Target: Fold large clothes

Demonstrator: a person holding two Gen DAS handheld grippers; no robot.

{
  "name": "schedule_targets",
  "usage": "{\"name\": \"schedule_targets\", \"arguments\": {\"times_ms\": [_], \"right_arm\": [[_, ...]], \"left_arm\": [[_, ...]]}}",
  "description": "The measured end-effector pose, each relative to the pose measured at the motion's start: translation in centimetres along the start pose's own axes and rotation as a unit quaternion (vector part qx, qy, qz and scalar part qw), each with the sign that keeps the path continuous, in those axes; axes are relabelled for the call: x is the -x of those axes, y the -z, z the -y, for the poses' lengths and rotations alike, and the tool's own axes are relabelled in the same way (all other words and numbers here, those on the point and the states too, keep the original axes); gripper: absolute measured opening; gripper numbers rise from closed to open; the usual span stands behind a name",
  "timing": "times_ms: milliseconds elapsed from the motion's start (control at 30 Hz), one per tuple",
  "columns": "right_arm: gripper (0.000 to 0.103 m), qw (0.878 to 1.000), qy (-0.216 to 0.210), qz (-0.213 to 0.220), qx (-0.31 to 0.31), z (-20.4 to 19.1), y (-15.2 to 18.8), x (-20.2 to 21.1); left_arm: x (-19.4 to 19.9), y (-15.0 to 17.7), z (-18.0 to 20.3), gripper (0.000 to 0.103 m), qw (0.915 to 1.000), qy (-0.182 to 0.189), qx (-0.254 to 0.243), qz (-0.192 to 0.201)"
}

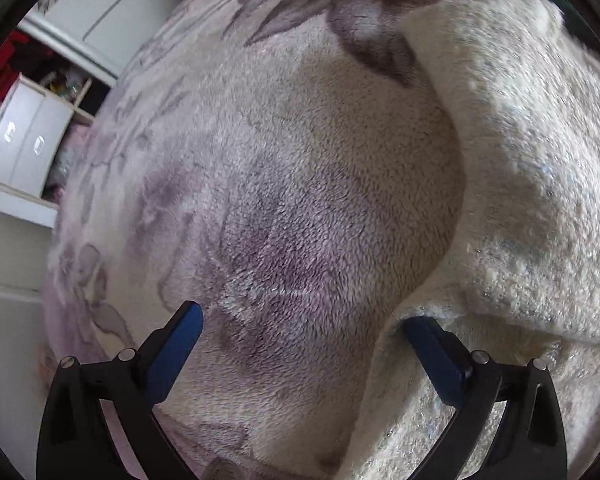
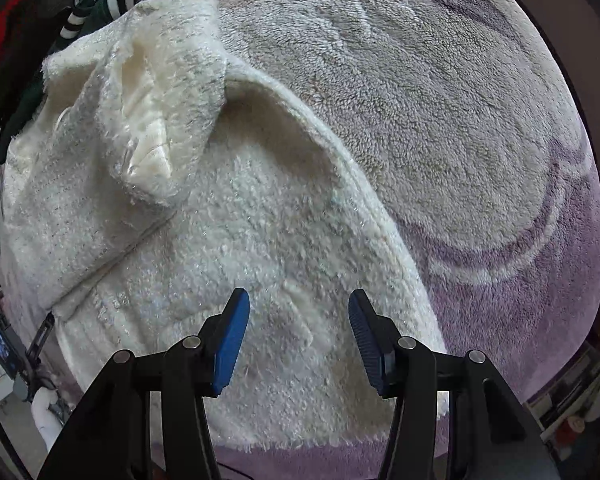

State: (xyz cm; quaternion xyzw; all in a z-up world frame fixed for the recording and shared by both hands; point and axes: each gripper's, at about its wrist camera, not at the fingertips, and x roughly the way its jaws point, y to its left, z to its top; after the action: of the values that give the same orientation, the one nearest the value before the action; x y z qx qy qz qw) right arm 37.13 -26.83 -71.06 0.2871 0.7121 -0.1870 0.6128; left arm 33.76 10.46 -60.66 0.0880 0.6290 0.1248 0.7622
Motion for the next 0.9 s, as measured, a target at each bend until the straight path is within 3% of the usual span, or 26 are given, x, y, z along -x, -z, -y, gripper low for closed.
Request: {"name": "schedule_targets", "arguments": {"times_ms": [100,233,333,367,433,467,500,567,667,733,800,833,900], "right_arm": [[0.054,1.0,-0.001,0.01,0.005,0.7,0.6,1.7],[0.054,0.991,-0.128,0.039,-0.03,-0.1,-2.4,3.5],[0.058,0.98,-0.186,0.056,-0.027,-1.8,-5.7,3.3],[0.064,0.979,-0.197,0.047,-0.022,-2.4,-7.0,2.6],[0.063,0.974,-0.226,0.005,-0.018,-3.3,-9.1,0.3],[0.047,0.97,-0.241,-0.013,-0.015,-3.8,-9.9,-1.2],[0.008,0.972,-0.236,-0.006,-0.009,-4.0,-10.6,-2.6],[0.009,0.971,-0.236,0.024,0.017,-4.8,-10.8,-1.6],[0.009,0.964,-0.22,0.112,0.096,-6.1,-9.9,3.9],[0.012,0.965,-0.148,0.136,0.166,-7.3,-10.4,4.6],[0.019,0.975,-0.108,0.07,0.182,-6.0,-11.7,2.3],[0.021,0.979,-0.115,0.032,0.167,-4.7,-11.7,1.4],[0.053,0.979,-0.14,-0.001,0.145,-1.3,-10.4,1.2]], "left_arm": [[0.3,0.1,-0.4,0.103,0.9998,0.016,0.006,-0.006],[3.8,1.0,-0.9,0.103,0.9998,0.003,-0.001,0.021],[6.6,2.0,-1.6,0.103,0.9987,-0.018,0.008,0.047],[7.1,2.1,-2.0,0.103,0.9985,-0.019,0.013,0.05],[8.6,2.8,-2.3,0.103,0.9978,-0.026,0.028,0.054],[9.1,2.9,-2.4,0.103,0.9977,-0.026,0.031,0.054],[10.0,3.6,-2.1,0.103,0.9974,-0.029,0.035,0.056],[11.3,4.6,-1.2,0.103,0.9969,-0.037,0.035,0.059],[12.9,6.9,0.8,0.103,0.9963,-0.057,0.038,0.052],[12.6,8.5,2.0,0.103,0.997,-0.059,0.044,0.024],[11.8,10.2,3.2,0.103,0.9972,-0.047,0.054,-0.023],[11.5,11.4,3.4,0.103,0.9965,-0.032,0.066,-0.04],[11.1,13.5,3.1,0.103,0.9939,-0.017,0.088,-0.063]]}}
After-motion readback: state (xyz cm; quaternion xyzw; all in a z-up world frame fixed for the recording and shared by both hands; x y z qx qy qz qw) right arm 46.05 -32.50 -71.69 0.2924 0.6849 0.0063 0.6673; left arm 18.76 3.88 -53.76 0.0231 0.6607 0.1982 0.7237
